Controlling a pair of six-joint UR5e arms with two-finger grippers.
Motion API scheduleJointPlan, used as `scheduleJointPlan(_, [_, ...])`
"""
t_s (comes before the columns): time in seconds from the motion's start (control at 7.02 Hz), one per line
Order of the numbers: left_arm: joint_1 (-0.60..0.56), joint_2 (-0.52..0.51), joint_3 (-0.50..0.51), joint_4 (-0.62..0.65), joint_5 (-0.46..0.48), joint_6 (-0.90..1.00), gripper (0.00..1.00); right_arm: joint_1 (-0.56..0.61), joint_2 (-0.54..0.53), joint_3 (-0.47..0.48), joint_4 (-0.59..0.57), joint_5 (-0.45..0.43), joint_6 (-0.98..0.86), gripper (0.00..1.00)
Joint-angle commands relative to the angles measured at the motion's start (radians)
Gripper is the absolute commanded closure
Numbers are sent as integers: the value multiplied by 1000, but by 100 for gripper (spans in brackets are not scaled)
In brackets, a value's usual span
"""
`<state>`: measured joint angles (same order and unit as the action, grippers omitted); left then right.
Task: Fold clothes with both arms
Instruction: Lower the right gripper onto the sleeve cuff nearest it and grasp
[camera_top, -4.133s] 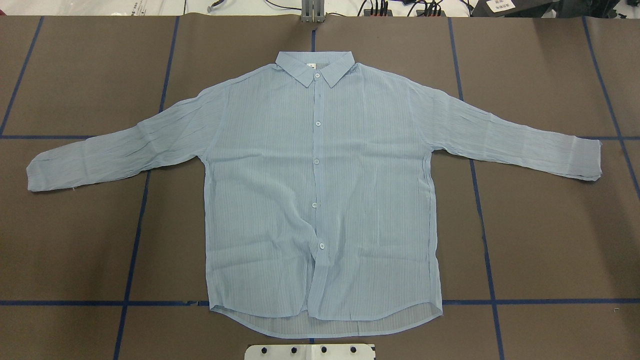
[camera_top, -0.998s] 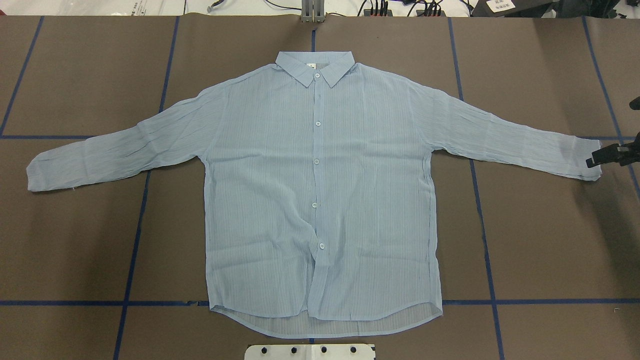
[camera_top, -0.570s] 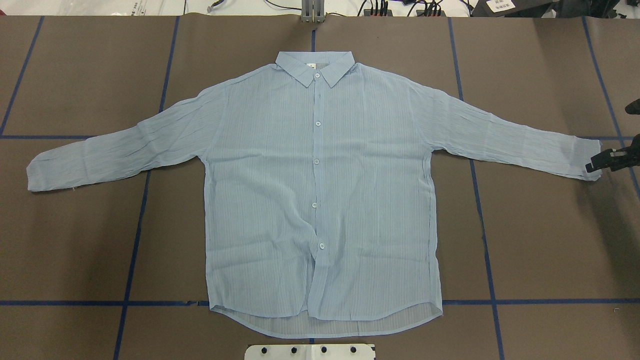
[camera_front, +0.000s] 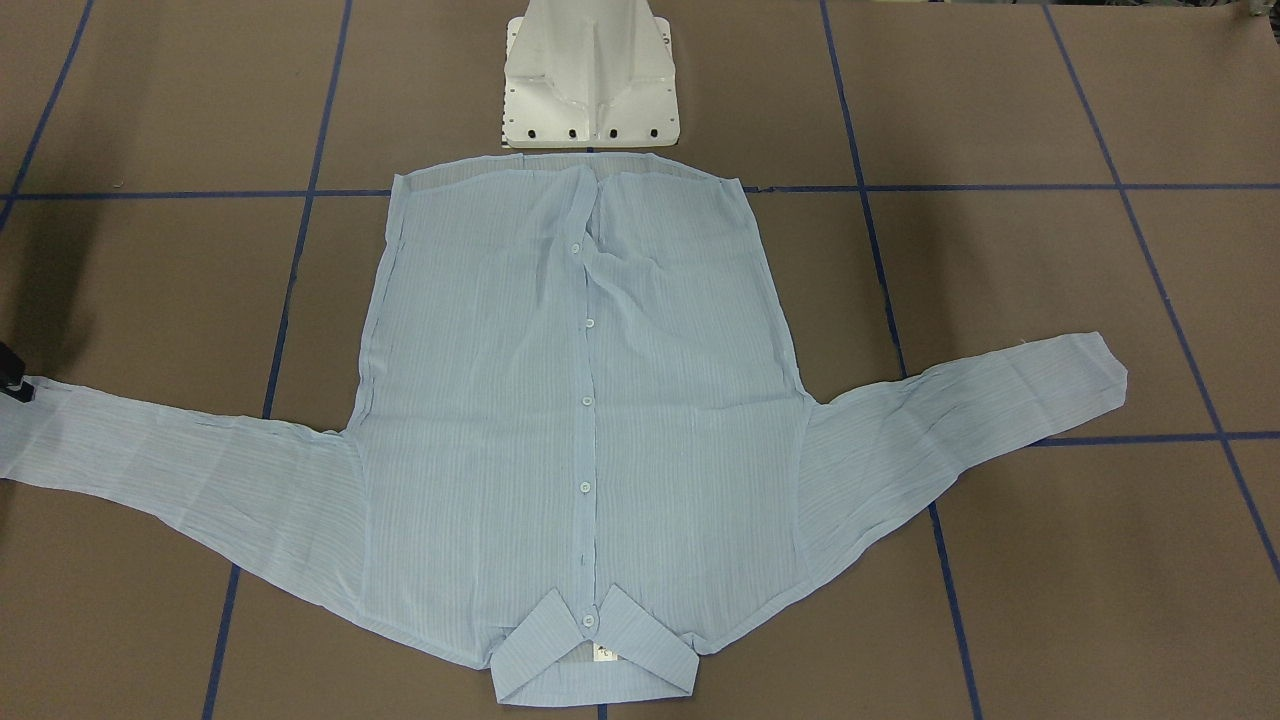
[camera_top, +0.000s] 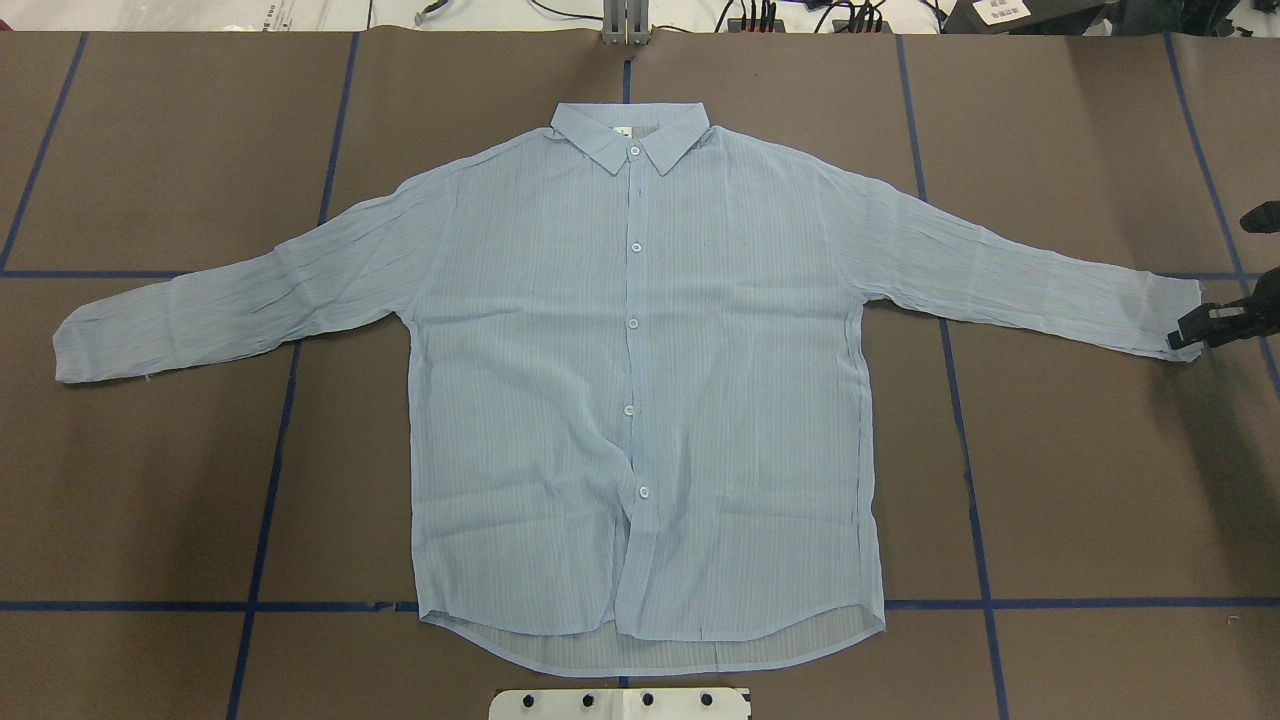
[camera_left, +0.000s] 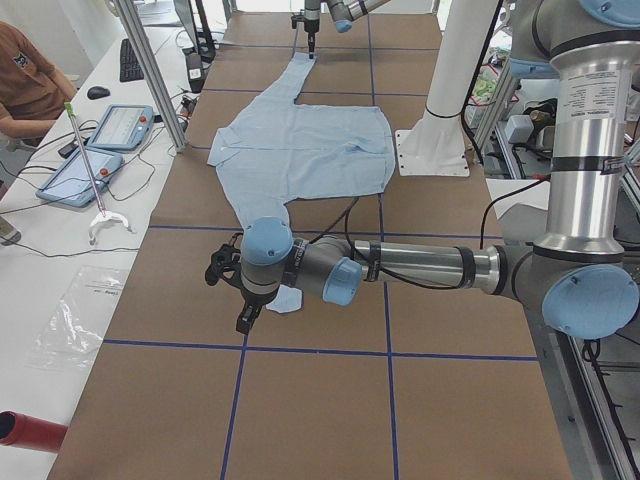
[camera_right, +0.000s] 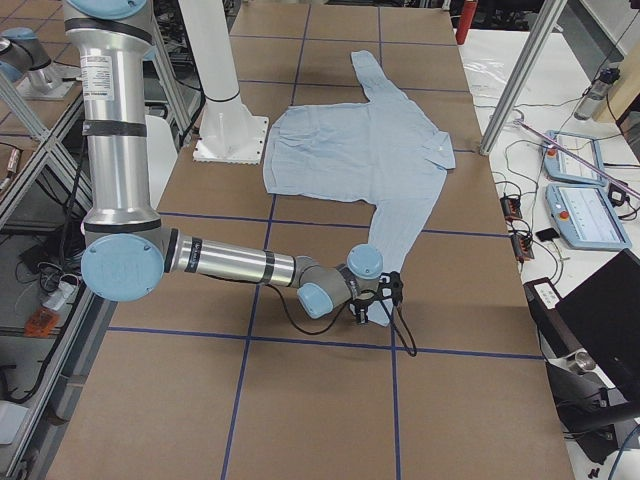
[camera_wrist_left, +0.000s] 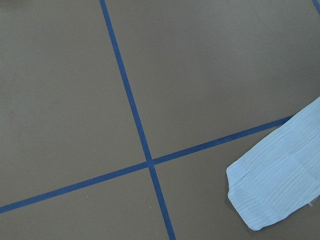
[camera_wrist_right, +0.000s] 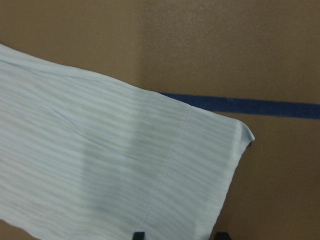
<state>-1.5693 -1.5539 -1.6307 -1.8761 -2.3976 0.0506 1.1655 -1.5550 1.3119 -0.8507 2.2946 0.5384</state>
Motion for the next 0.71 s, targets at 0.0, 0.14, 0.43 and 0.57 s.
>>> scheduleJointPlan(0.0, [0,0,-1,0,0,0,1,-4,1,-8,-1,-1,-2,52])
scheduleJointPlan(0.14, [0,-2,-3,0,0,0,1,-4,3,-8,-4,-1,-3,68])
scheduleJointPlan(0.43, [0,-2,-3,0,0,0,1,-4,4,1,-2,-3,-5,100])
scheduleJointPlan(0.57, [0,-2,-3,0,0,0,1,0,-8,9,13,3,-14,100])
